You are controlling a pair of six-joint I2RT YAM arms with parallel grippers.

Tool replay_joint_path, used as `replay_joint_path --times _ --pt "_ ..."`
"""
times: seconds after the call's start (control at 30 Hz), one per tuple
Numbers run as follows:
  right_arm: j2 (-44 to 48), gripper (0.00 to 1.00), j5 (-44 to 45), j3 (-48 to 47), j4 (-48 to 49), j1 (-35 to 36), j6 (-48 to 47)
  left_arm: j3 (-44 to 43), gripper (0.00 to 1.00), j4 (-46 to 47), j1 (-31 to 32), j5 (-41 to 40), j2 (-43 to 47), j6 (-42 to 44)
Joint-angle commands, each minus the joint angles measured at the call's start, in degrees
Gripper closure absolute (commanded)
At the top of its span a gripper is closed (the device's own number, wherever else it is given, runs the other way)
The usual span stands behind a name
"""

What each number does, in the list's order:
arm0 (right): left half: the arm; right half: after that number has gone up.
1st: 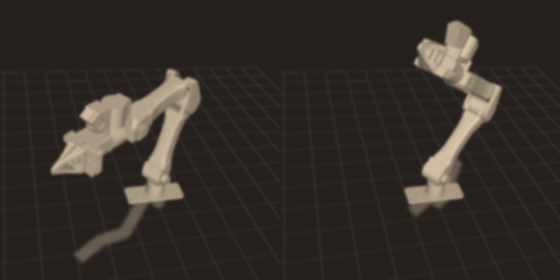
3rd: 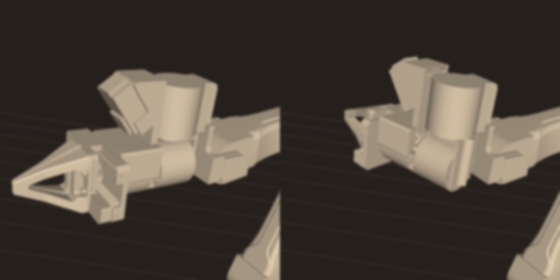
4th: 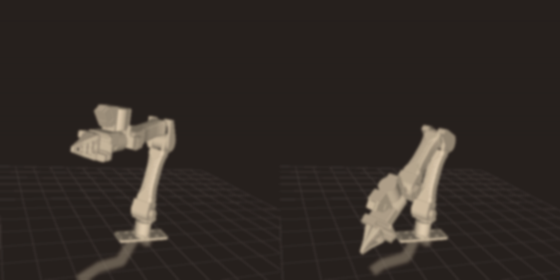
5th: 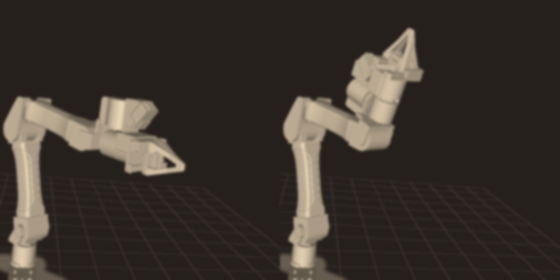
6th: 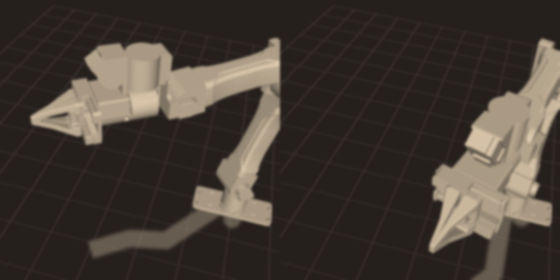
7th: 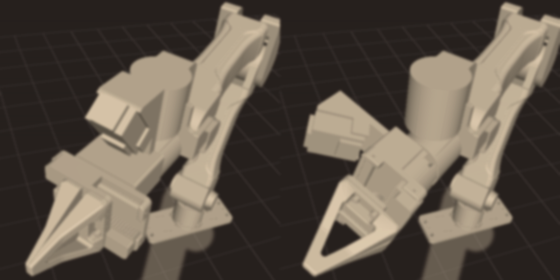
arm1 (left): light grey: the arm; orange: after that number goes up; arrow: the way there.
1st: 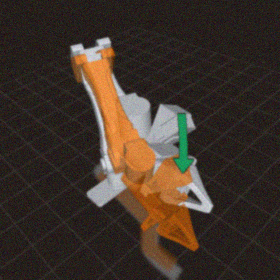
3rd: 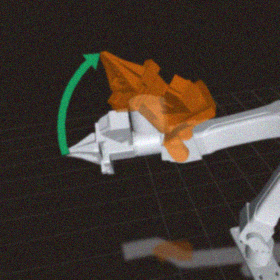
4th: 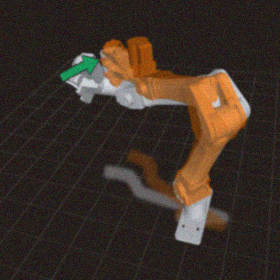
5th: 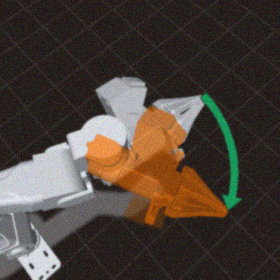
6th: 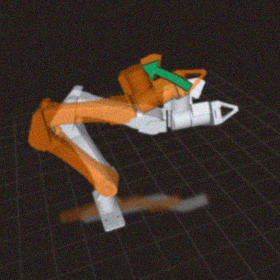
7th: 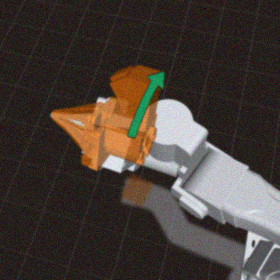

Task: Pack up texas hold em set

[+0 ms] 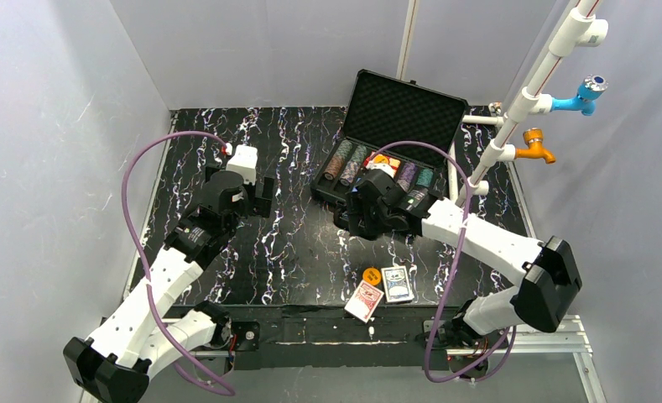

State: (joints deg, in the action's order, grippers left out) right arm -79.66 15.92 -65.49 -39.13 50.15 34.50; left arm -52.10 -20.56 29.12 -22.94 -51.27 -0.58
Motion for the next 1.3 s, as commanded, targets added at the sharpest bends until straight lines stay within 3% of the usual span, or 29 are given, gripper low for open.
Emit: replay_joint_path --times 0.0,0.5,1.27 --pt "-1.4 0.0 4.56 -2.25 -2.94 1.23 4.38 0.06 0.02 0.08 -0.12 -0.8 0.11 0.36" --pt "-2.69 0.0 5.5 4.24 -5.57 4.56 11.53 0.16 0.02 -0.36 -0.08 0.07 -0.33 1.98" --pt "8.35 0.0 3.51 20.96 -4.63 4.71 8.3 0.06 0.02 -0.67 -0.11 0.26 -1.05 2.16"
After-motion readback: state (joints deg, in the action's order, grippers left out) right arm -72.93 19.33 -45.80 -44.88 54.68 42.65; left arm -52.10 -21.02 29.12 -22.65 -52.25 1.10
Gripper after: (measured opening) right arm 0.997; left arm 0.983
